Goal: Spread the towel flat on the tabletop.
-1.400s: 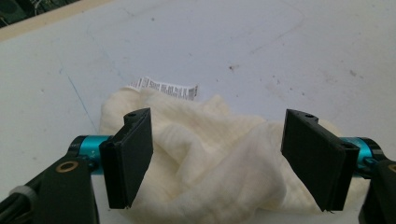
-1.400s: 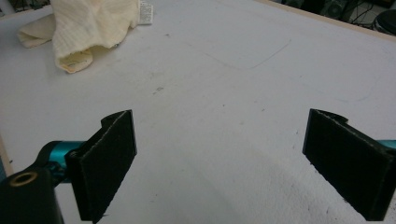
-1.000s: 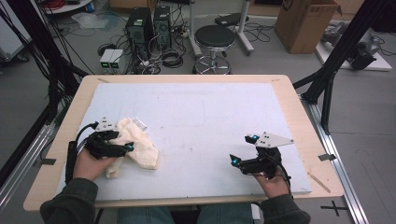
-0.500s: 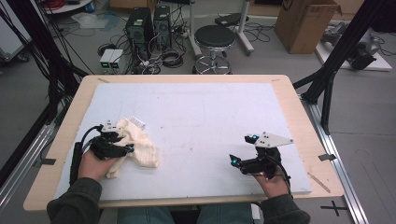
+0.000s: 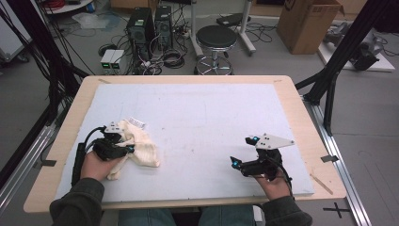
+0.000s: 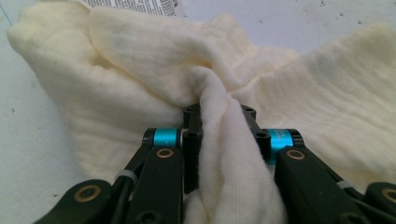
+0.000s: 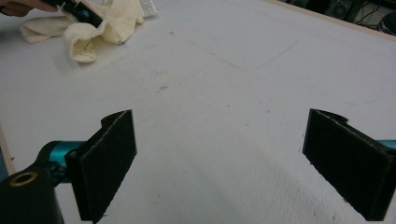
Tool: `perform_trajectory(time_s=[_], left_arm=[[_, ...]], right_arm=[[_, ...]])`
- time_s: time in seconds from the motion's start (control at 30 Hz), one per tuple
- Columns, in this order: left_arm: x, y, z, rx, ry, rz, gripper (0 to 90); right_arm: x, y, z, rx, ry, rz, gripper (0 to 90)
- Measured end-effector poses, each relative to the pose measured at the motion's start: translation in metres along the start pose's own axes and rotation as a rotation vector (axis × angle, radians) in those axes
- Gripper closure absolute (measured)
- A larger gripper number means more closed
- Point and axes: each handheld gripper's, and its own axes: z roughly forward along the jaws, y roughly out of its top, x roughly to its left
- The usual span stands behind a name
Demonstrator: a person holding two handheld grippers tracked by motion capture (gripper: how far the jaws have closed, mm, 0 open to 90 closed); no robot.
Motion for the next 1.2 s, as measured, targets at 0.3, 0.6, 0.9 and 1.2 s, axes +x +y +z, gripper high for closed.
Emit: perform_trajectory(time_s=[0.3, 0.6, 0.9, 1.2], left_arm=[[0.000, 0.000, -0.003, -0.017, -0.010, 0.005, 79.1], [-0.002, 0.002, -0.008, -0.048, -0.019, 0.007, 79.9], [-0.006, 0.005, -0.015, -0.076, -0.032, 0.014, 80.2], [-0.014, 0.016, -0.027, -0.109, -0.042, 0.049, 80.4]], right_arm=[[0.001, 0.000, 0.001, 0.003, 0.004, -0.003, 9.0], [0.001, 0.000, 0.001, 0.002, 0.007, -0.009, 9.0], [0.001, 0.001, 0.001, 0.001, 0.005, -0.010, 9.0], [0.002, 0.001, 0.002, -0.003, 0.007, -0.016, 9.0]])
